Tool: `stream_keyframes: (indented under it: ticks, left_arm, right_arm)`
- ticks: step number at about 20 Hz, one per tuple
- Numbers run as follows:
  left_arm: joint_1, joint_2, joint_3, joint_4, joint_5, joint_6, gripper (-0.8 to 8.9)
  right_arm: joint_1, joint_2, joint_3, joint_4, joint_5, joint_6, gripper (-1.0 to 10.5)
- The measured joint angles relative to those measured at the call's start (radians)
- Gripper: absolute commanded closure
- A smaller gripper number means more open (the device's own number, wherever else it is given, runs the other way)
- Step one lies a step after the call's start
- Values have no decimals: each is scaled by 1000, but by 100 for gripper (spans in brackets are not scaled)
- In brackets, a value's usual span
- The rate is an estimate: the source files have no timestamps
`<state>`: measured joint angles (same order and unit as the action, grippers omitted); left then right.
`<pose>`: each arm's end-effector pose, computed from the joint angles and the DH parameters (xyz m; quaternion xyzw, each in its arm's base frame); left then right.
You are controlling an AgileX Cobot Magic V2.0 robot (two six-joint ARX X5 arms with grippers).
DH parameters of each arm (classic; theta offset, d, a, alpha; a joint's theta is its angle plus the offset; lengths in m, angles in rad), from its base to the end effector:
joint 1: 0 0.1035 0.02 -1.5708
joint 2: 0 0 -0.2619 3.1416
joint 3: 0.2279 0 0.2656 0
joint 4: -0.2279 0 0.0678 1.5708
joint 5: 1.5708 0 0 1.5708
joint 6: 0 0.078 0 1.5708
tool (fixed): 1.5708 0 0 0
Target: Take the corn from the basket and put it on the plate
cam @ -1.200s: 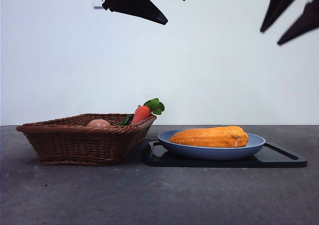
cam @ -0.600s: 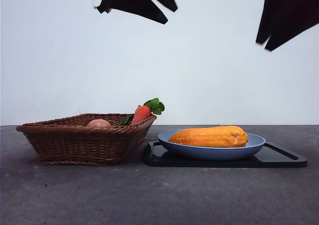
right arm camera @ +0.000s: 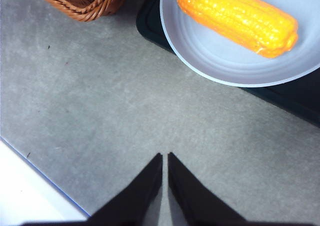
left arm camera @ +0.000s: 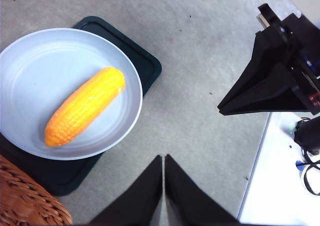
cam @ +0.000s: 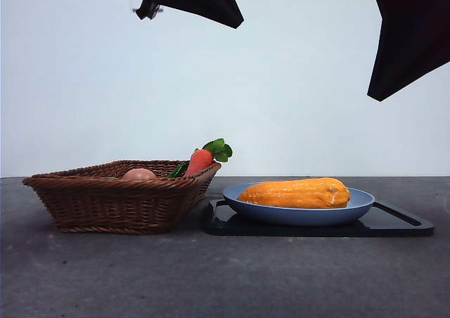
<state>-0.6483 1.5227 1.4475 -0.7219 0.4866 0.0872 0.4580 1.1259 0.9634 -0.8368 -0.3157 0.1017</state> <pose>0.2693 -0.2498 0.3077 0.0652 0.3649 -0.5118 0.7751 0.2127 0.1319 0.2379 0.0073 0.4941 0.3064 0.8136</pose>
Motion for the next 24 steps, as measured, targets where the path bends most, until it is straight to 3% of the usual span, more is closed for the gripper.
stream_keyframes:
  ticks: [8,11,16,20,24]
  left_arm:
    - [0,0,0,2,-2,1,806]
    - [24,0,0,68,-78,87,806]
    - [80,-69,0,55,-142,138,806]
    - [243,-283,-65,180,-149,150,806]
    - [457,-557,-308,355,-149,129,806]
  right_arm:
    - [-2,0,0,0,2,0,944]
    - [-2,0,0,0,2,0,944]
    - [-2,0,0,0,2,0,944]
    - [-2,0,0,0,2,0,944]
    - [-2,0,0,1,2,0,944]
